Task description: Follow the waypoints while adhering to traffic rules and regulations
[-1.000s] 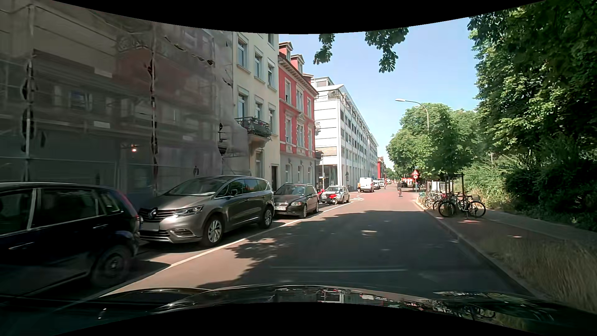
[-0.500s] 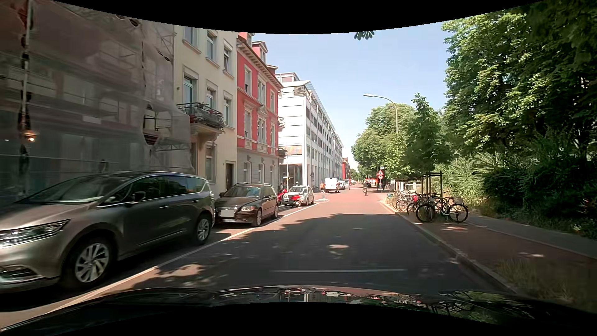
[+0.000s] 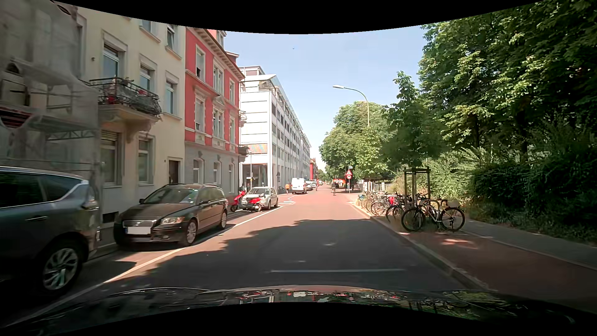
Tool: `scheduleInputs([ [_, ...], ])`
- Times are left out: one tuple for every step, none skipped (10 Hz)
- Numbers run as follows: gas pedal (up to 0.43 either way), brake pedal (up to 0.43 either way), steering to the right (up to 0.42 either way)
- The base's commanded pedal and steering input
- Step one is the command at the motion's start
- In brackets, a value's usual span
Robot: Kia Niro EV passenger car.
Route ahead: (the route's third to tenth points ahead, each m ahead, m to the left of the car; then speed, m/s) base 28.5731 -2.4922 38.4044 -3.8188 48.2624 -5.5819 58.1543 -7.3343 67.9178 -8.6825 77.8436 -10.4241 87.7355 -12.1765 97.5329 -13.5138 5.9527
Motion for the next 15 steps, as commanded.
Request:
scheduleInputs([
  [0.197, 0.000, 0.122],
  [0.197, 0.000, 0.105],
  [0.197, 0.000, 0.082],
  [0.197, 0.000, 0.063],
  [0.197, 0.000, 0.050],
  [0.189, 0.000, 0.037],
  [0.150, 0.000, 0.024],
  [0.130, 0.000, 0.016],
  [0.118, 0.000, 0.009],
  [0.087, 0.000, 0.004],
  [0.067, 0.000, 0.003],
  [0.028, 0.000, 0.003],
  [0.000, 0.000, 0.003],
  [0.000, 0.000, 0.003],
  [0.000, 0.000, 0.000],
])
